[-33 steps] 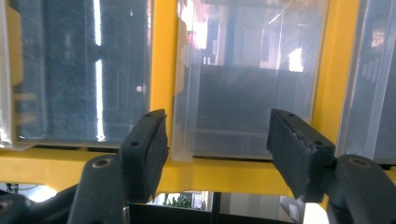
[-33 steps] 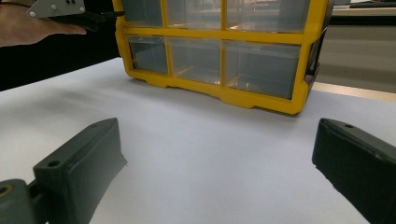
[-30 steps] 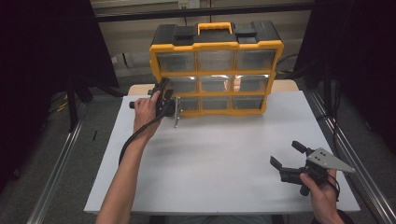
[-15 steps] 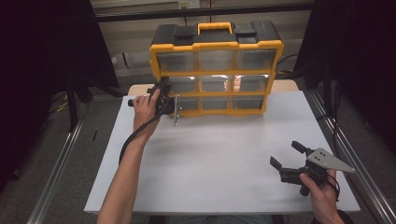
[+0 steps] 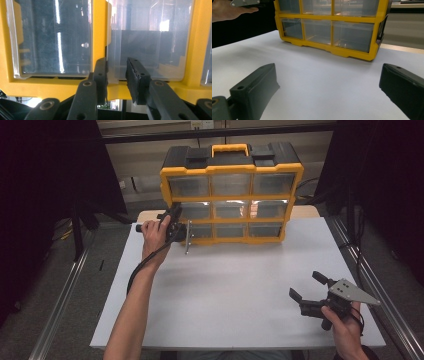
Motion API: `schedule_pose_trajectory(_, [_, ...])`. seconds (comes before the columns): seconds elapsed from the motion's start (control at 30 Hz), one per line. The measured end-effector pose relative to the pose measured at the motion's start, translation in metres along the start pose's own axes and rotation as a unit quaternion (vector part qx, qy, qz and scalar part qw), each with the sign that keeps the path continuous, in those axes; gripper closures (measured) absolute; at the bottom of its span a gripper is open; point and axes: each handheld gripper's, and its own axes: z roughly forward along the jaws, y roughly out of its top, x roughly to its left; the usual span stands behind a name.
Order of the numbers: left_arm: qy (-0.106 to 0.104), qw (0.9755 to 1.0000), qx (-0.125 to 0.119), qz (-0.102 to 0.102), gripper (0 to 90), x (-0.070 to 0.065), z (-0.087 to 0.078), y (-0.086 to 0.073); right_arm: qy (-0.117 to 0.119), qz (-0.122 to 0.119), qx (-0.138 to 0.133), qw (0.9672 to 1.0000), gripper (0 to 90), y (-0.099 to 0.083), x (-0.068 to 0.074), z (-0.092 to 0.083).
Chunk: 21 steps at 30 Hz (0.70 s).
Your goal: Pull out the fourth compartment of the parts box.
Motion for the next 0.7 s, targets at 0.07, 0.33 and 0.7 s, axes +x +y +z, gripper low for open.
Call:
schedule_pose_trajectory(0.07, [0.002,1.0,-0.005,-0.002,74.5,0.0004,0.0004,-0.0007,-0.001,0.0,0.0,1.0,1.4,0.0,-0.0002,0.0])
schedule_pose_trajectory(0.33, [0.009,0.9999,0.0,0.012,79.1,0.0031,-0.0006,0.0002,0.0,-0.002,0.0,1.0,1.4,0.0001,-0.0004,0.0002])
schedule_pose_trajectory(0.7, [0.009,0.9999,-0.004,-0.004,79.6,0.0013,-0.0001,-0.0004,0.001,0.002,0.001,1.0,1.3,-0.0001,-0.0013,-0.0007])
